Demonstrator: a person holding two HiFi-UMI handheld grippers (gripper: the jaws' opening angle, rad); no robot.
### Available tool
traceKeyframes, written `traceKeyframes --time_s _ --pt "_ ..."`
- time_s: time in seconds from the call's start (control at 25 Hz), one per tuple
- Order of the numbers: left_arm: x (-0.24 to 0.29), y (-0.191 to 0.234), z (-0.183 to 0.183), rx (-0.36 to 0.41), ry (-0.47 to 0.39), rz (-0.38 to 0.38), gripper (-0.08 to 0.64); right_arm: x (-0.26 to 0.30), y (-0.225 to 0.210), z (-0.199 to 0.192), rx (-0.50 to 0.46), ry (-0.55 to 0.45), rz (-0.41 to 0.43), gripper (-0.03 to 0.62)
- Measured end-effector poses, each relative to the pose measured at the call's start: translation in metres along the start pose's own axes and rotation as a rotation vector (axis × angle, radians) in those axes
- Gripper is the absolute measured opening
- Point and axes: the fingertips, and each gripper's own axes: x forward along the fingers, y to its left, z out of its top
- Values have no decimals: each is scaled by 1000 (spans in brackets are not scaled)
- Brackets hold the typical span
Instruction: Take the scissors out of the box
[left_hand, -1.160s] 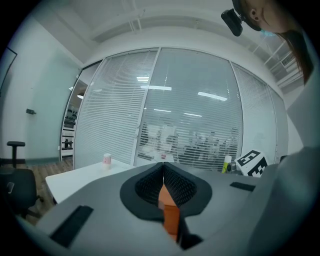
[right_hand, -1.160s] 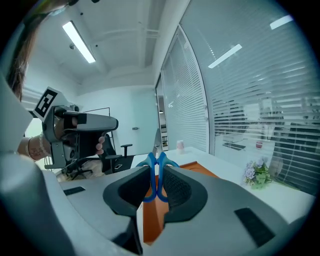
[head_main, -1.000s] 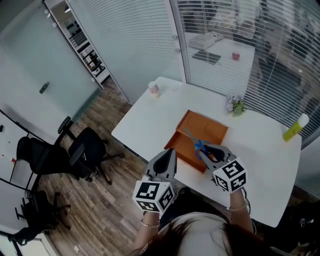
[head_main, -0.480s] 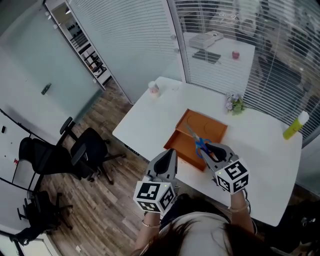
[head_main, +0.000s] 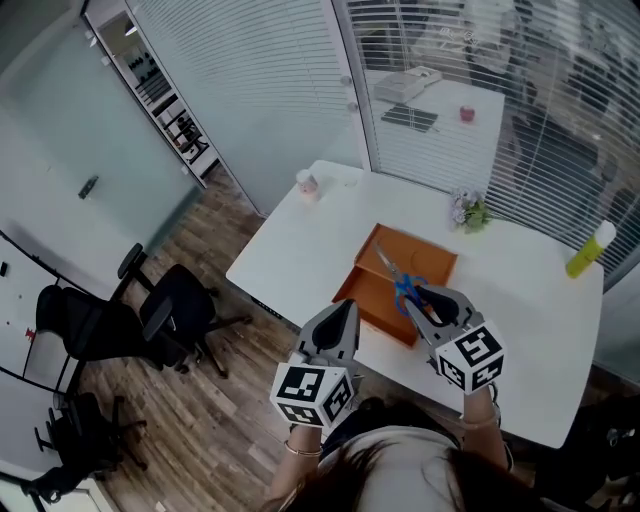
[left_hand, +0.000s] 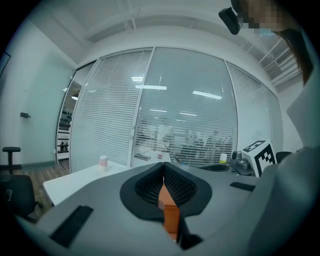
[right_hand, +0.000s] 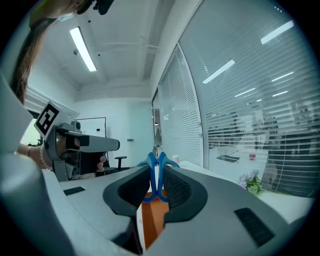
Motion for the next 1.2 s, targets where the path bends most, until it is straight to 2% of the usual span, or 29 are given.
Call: traceKeyframes --time_s 0.76,1.2 --pt "-2 18 9 27 -8 -92 20 3 16 31 -35 -46 -80 110" --pt "2 16 7 0 0 -132 20 0 19 37 -54 -40 -106 109"
